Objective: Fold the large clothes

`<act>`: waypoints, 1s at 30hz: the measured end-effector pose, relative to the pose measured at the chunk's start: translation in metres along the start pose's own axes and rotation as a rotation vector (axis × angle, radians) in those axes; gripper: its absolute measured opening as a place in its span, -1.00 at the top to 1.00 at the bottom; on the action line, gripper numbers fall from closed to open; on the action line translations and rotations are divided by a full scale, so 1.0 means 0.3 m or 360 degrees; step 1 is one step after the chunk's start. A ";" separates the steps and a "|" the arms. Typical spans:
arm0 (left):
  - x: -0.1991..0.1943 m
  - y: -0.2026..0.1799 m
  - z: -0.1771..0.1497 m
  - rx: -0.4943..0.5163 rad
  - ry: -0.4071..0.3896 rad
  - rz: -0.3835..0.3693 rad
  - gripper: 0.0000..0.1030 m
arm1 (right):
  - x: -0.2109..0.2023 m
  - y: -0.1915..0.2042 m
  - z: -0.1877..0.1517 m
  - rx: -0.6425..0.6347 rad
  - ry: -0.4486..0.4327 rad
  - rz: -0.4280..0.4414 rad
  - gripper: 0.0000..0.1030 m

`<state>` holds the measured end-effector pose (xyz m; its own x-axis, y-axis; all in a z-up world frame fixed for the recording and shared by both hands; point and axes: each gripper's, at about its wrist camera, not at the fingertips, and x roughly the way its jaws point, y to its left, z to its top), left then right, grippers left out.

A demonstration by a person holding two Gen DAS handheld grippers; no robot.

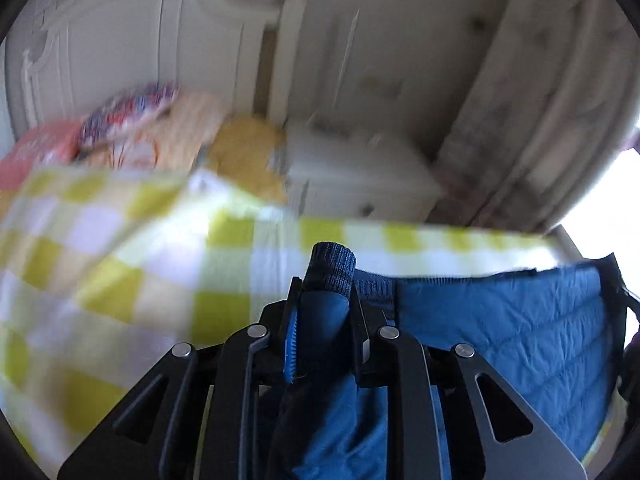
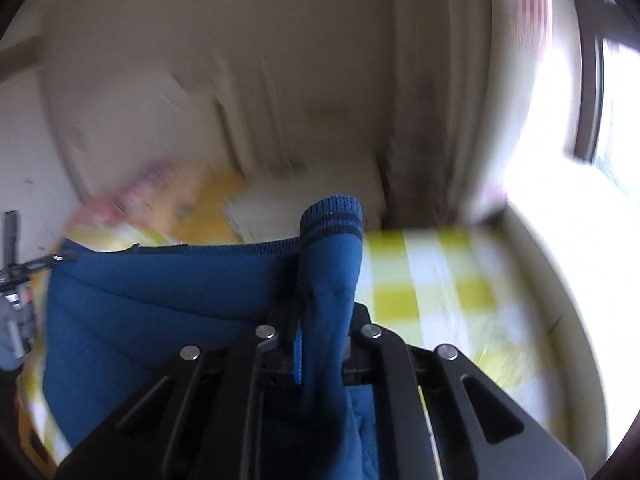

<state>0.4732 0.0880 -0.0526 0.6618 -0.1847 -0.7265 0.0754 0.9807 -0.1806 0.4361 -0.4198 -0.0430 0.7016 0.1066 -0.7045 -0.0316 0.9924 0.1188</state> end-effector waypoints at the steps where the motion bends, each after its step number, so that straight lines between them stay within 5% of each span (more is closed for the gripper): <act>1: 0.064 0.003 -0.021 -0.0017 0.0049 0.0034 0.60 | 0.119 -0.026 -0.050 0.0087 0.0123 -0.0007 0.80; 3: 0.162 0.014 -0.069 -0.0048 0.0127 0.0085 0.60 | 0.169 -0.069 -0.104 0.0244 0.0096 0.0084 0.77; 11: -0.074 -0.022 0.050 -0.0019 -0.0179 0.0044 0.60 | -0.063 -0.061 0.053 0.0207 -0.0190 0.0202 0.79; 13: -0.015 -0.030 0.056 0.0001 -0.0132 0.0136 0.60 | 0.005 -0.049 0.071 0.0173 -0.0142 0.0132 0.78; 15: 0.135 -0.016 0.000 -0.0005 0.0049 0.0207 0.60 | 0.155 -0.048 0.038 0.0189 0.0043 0.0048 0.77; 16: 0.213 -0.007 -0.046 -0.0017 0.0169 0.0219 0.58 | 0.243 -0.050 -0.008 0.0208 0.0163 0.0051 0.56; 21: 0.161 0.020 -0.069 -0.0080 0.0058 0.0227 0.50 | 0.257 -0.031 -0.039 0.0194 0.0118 0.0008 0.41; 24: 0.154 0.023 -0.074 -0.0093 0.0039 0.0253 0.40 | 0.254 -0.046 -0.051 0.0229 0.0113 -0.0018 0.09; 30: 0.166 0.075 -0.082 -0.0210 0.0087 0.0250 -0.15 | 0.238 -0.134 -0.092 0.0398 0.0098 0.0063 -0.20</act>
<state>0.4895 0.0993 -0.1091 0.6160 -0.0367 -0.7869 -0.1265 0.9813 -0.1448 0.4679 -0.4504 -0.1174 0.6585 0.1563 -0.7362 0.1242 0.9422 0.3112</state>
